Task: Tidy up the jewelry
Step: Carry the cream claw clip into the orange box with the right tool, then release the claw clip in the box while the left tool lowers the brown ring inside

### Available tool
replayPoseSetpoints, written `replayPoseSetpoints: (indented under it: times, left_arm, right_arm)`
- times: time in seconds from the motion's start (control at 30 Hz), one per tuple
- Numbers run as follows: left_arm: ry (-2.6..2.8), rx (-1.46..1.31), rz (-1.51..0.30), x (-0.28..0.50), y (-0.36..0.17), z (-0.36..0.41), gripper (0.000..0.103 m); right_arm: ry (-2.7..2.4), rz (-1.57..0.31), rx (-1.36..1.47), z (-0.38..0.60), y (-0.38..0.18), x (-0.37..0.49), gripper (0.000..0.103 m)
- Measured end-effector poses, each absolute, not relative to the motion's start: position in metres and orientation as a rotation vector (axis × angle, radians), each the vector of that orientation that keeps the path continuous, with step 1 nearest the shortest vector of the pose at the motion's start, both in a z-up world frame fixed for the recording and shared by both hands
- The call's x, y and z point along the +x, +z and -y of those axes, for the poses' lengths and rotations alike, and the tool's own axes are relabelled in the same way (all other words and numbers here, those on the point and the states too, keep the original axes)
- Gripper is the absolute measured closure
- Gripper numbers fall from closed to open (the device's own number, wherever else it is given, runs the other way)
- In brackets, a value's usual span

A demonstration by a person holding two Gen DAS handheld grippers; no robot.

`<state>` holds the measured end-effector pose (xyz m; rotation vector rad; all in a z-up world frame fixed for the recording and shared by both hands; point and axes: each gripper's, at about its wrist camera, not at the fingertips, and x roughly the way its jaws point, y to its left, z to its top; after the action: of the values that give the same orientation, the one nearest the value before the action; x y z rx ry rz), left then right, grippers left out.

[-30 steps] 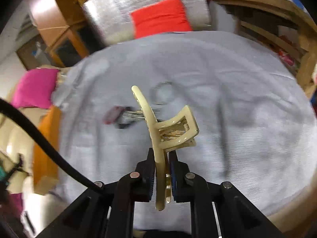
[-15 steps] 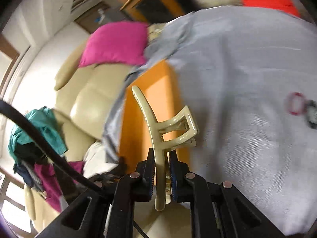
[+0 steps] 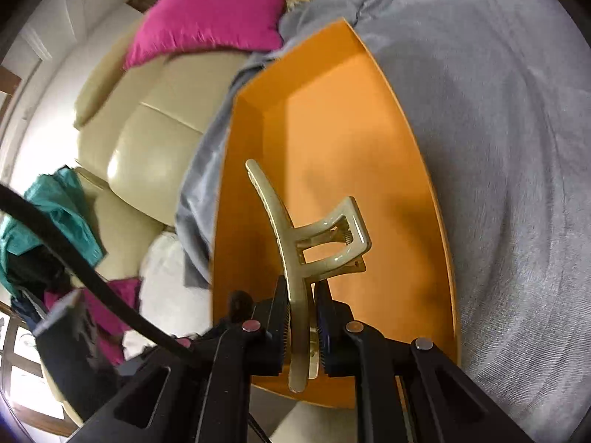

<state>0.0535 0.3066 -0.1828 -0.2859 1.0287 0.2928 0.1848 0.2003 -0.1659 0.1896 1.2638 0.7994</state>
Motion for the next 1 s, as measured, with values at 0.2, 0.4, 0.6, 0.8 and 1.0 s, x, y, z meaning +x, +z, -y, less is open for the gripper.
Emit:
replayPoseSetpoints:
  times: [0.2, 0.4, 0.6, 0.8, 1.0]
  left_arm:
    - [0.3, -0.283, -1.049, 0.053, -0.191, -0.308, 0.092]
    - [0.306, -0.256, -1.056, 0.055, -0.199, -0.31, 0.092]
    - [0.3, -0.212, -1.031, 0.052, -0.204, -0.31, 0.091]
    - [0.284, -0.101, -0.973, 0.055, -0.203, -0.302, 0.091]
    - [0.28, -0.02, -0.938, 0.065, -0.201, -0.302, 0.091]
  right_arm:
    - [0.736, -1.262, 0.035, -0.204, -0.177, 0.184, 0.091]
    - [0.639, -1.277, -0.215, -0.223, -0.187, 0.17, 0.093]
    - [0.604, -1.327, -0.246, -0.221, -0.189, 0.167, 0.093]
    - [0.568, -1.368, -0.189, -0.201, -0.19, 0.158, 0.094]
    - [0.527, -1.393, -0.111, -0.178, -0.191, 0.154, 0.094]
